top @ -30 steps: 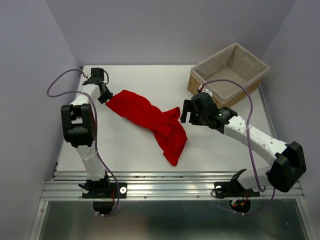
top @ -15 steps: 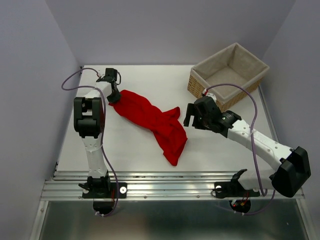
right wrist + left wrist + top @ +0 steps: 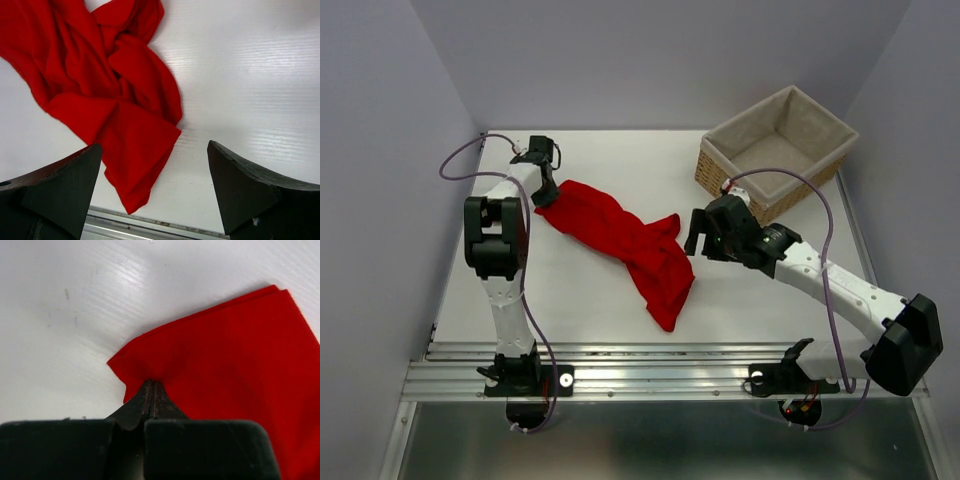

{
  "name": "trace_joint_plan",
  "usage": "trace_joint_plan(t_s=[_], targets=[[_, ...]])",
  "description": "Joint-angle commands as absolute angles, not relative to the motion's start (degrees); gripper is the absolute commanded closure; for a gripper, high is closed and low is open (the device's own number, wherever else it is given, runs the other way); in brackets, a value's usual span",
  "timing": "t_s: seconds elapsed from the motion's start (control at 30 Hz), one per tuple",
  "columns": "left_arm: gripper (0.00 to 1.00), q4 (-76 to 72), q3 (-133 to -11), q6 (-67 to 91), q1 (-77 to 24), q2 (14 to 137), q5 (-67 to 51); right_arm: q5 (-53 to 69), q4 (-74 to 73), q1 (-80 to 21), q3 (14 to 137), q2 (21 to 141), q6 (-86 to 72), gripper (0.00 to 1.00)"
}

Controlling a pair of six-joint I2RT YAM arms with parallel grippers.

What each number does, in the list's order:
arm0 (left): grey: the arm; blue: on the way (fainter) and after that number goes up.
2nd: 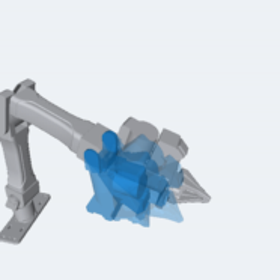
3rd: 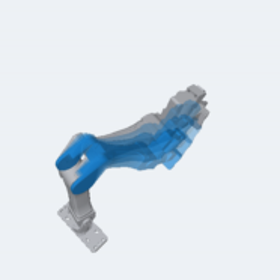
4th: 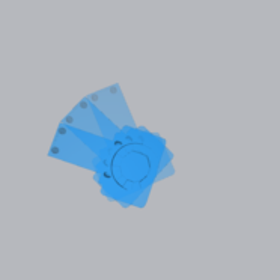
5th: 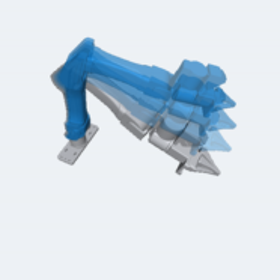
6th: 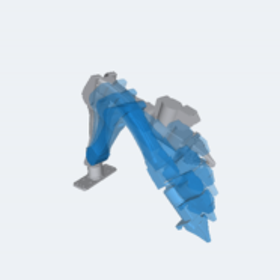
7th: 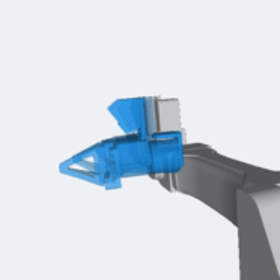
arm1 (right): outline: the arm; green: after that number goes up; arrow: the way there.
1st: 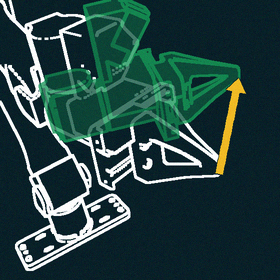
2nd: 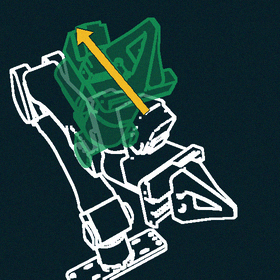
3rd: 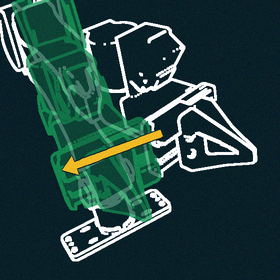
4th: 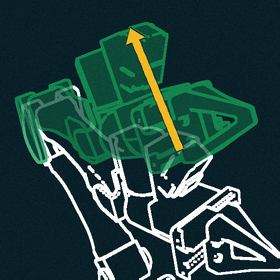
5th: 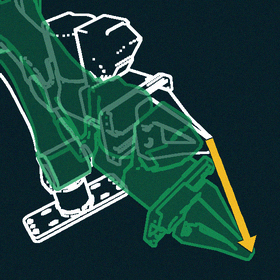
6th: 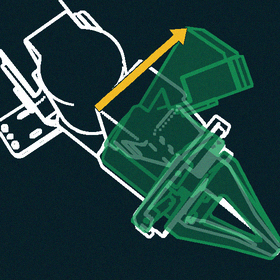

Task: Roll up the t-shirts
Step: Flatten out the T-shirt at the center of the board.

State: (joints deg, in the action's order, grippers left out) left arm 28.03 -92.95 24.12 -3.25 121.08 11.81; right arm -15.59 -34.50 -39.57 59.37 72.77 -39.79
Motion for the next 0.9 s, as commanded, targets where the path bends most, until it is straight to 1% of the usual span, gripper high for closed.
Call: trace_joint_plan(t_s=[0.0,0.07,0.17,0.33,0.4,0.5,0.53,0.6,0.7,0.73,0.8,0.83,0.87], targets=[[1.0,28.74,-90.71,23.03,-2.99,109.27,14.24,-15.38,-33.14,-44.37,59.94,74.35,-40.08,0.08],[1.0,28.92,-89.66,22.68,-2.9,107.67,13.72,-15.82,-33.05,-47.44,60.12,76.37,-40.51,0.08],[1.0,29.18,-88.25,22.59,-2.9,105.21,13.01,-16.0,-32.43,-49.48,60.03,80.06,-41.48,0.08],[1.0,29.18,-86.84,22.41,-2.9,102.22,12.48,-13.98,-30.67,-50.01,58.98,83.23,-42.19,0.08],[1.0,29.27,-87.01,22.24,-2.81,101.95,12.04,-12.75,-30.06,-50.01,58.8,83.67,-42.27,0.09],[1.0,29.44,-87.36,22.15,-2.9,101.69,11.25,-9.77,-27.7,-51.15,57.4,84.2,-42.89,0.14],[1.0,29.44,-87.45,22.24,-2.9,101.52,11.08,-8.62,-26.64,-51.15,56.17,84.81,-43.41,0.2],[1.0,29.44,-87.71,22.32,-2.9,101.16,10.64,-6.25,-24.1,-51.15,55.02,85.78,-44.29,0.27],[1.0,29.71,-87.98,22.41,-2.9,100.64,10.55,-5.54,-22.59,-51.68,53.97,87.45,-45.96,0.46],[1.0,29.71,-87.98,22.41,-2.9,100.46,10.55,-5.54,-22.41,-51.68,53.96,87.63,-46.14,0.59],[1.0,29.97,-88.33,22.15,-2.9,100.37,10.37,-7.64,-22.59,-51.68,54.4,87.1,-46.58,0.76],[1.0,30.14,-88.59,22.15,-2.9,100.28,10.28,-9.13,-23.2,-51.68,54.84,86.58,-47.02,0.9],[1.0,30.23,-89.12,22.06,-2.9,100.28,10.11,-10.97,-23.73,-51.68,55.63,85.96,-46.76,0.96]])
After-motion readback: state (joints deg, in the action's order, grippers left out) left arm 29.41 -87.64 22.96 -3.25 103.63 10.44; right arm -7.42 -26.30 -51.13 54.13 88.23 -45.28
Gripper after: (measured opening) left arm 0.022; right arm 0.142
